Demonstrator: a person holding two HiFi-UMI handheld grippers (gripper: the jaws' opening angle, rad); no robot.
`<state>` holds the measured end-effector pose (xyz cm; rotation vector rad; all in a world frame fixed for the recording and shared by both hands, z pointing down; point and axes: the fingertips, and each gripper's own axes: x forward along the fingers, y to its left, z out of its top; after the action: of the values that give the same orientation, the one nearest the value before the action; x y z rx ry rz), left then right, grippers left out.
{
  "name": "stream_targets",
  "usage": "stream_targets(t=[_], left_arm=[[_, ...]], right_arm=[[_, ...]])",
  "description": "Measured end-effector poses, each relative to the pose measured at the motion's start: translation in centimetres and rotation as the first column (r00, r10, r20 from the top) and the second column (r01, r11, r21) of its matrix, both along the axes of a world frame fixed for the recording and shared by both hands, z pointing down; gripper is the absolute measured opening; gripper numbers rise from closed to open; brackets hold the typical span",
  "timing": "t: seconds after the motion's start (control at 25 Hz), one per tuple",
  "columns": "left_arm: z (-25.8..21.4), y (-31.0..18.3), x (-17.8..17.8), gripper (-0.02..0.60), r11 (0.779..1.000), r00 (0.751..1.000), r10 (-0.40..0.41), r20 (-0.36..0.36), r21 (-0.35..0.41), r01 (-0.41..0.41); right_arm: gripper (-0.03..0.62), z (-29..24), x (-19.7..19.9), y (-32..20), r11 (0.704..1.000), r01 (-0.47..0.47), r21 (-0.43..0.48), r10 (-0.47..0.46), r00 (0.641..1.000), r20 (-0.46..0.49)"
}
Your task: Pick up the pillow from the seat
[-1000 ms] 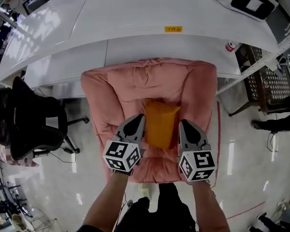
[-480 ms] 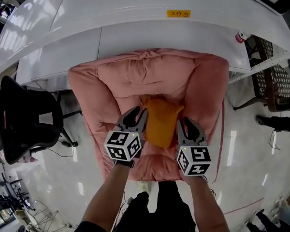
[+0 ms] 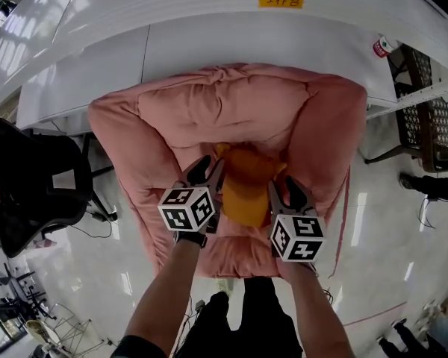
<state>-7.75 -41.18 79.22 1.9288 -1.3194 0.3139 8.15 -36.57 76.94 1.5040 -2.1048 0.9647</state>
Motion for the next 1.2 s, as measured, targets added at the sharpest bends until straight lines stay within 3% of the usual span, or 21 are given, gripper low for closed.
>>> stream_targets(t=[0.36,0.48,0.64,0.92,1.2], left_arm=[[3.4,-1.1,0.7,0.196,0.998,0.996,-0.018,-0.091,-0.067,0.012],[4.1,-1.4,1.1,0.254,0.995,0.989,-0.031,-0.146,-0.096,0.017],[5.0,-1.6,2.0,0.259,0.992,0.992,0.011,-0.123,-0.126,-0.026],[4.6,-1.0,2.7,0.144,0.991,0.995,0.044,-0.093,-0.126,-0.056],[3.4,1.0,2.7,0.075,0.995,0.998,0.053,-0.018,-0.085,-0.055]], right_arm=[[0.2,3.1,-0.5,-0.9,0.996,-0.042,-0.073,0.049,0.994,0.093],[0.212,3.6,-1.0,-1.4,0.995,-0.047,-0.089,0.057,0.991,0.12],[0.21,4.4,-0.9,-2.0,0.991,-0.047,-0.126,0.063,0.99,0.126],[0.1,4.8,-1.8,-1.6,0.99,-0.005,-0.14,0.021,0.993,0.113],[0.058,4.4,-2.4,-0.1,0.992,0.024,-0.121,-0.011,0.995,0.103]])
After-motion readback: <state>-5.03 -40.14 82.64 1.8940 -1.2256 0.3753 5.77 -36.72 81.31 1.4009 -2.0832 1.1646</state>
